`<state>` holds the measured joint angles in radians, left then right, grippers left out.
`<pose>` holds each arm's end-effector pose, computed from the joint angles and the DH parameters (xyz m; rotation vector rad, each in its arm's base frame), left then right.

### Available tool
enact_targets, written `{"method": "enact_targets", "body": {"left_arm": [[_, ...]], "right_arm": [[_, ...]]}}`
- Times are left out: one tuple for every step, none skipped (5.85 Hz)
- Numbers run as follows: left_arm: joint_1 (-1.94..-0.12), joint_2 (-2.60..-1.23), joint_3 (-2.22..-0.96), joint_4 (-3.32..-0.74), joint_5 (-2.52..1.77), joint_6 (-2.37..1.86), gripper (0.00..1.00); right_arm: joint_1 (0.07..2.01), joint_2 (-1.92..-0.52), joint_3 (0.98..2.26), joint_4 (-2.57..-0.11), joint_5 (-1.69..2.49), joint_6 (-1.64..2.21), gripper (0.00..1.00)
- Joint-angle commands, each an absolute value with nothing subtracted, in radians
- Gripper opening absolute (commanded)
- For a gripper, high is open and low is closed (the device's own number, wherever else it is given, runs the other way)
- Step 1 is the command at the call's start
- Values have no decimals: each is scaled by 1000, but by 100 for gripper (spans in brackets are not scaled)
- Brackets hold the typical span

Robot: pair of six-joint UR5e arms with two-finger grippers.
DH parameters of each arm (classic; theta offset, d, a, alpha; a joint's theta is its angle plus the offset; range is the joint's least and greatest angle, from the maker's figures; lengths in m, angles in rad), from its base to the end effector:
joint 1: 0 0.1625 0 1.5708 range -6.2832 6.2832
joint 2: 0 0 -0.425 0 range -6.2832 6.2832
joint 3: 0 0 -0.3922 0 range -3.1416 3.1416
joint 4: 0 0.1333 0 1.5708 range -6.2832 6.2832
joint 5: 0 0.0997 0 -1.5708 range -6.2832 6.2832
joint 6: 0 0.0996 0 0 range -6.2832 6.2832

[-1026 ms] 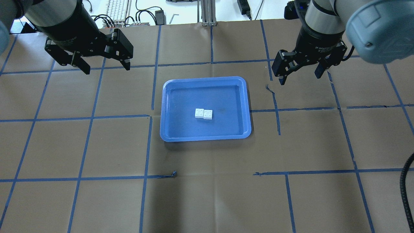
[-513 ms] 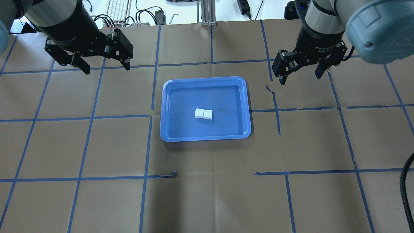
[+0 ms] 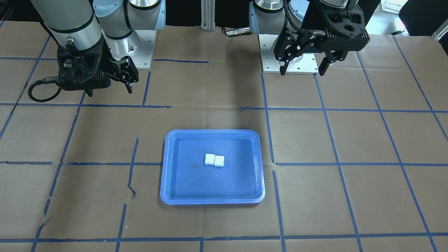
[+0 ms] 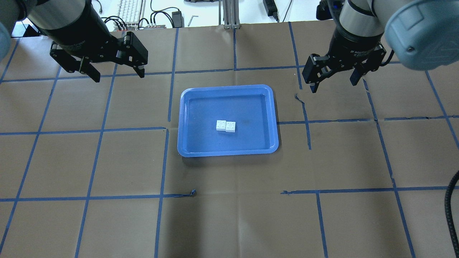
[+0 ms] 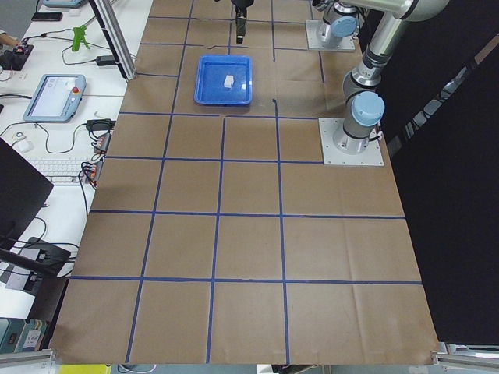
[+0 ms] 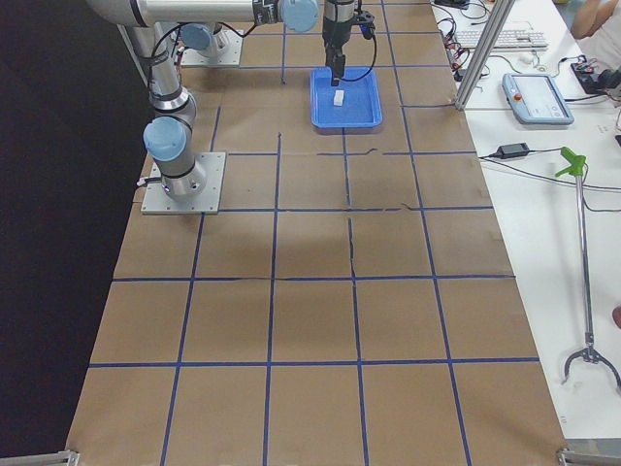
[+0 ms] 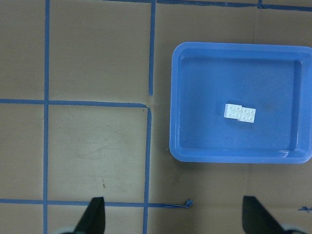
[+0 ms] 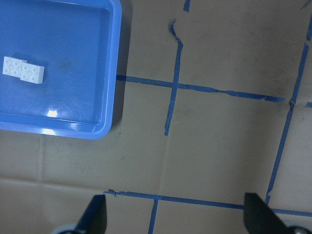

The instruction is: Assemble white blocks and place on blue tray

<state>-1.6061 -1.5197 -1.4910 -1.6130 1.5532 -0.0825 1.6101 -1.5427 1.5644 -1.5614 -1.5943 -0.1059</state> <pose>-0.1517 -0.4702 0.5478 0.0723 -3.1150 0.1364 0.1505 -0.4951 0.4762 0.2268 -3.1105 -0.0497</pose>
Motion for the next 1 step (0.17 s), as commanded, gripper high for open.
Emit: {"method": "enact_targets", "body": {"left_arm": [[-1606, -1519, -1491, -1614, 1554, -83, 99]], "right_arm": [[1611, -1543, 1563, -1565, -1594, -106, 100]]}}
